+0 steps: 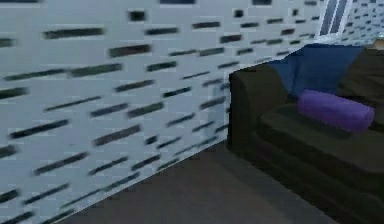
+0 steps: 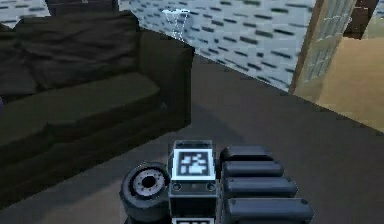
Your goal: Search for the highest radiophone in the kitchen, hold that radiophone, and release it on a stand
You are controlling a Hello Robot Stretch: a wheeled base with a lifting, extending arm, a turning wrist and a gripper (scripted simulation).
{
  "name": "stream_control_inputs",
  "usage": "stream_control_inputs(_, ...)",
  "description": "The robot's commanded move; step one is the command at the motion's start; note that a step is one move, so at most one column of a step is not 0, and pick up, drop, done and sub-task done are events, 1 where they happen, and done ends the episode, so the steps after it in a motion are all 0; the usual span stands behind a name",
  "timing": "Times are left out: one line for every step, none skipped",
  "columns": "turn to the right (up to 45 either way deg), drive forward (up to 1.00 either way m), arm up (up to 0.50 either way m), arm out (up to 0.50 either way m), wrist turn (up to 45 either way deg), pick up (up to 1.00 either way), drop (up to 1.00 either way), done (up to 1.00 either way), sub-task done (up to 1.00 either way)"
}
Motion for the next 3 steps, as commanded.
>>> stream_control_inputs(-30.0, 0.00, 0.00, 0.00, 0.0, 0.00, 0.00, 0.00, 0.00)
stream_control_inputs(45.0, 0.00, 0.00, 0.00, 0.0, 0.00, 0.00, 0.00, 0.00)
stream_control_inputs(36.0, 0.00, 0.00, 0.00, 0.0, 0.00, 0.00, 0.00, 0.00)
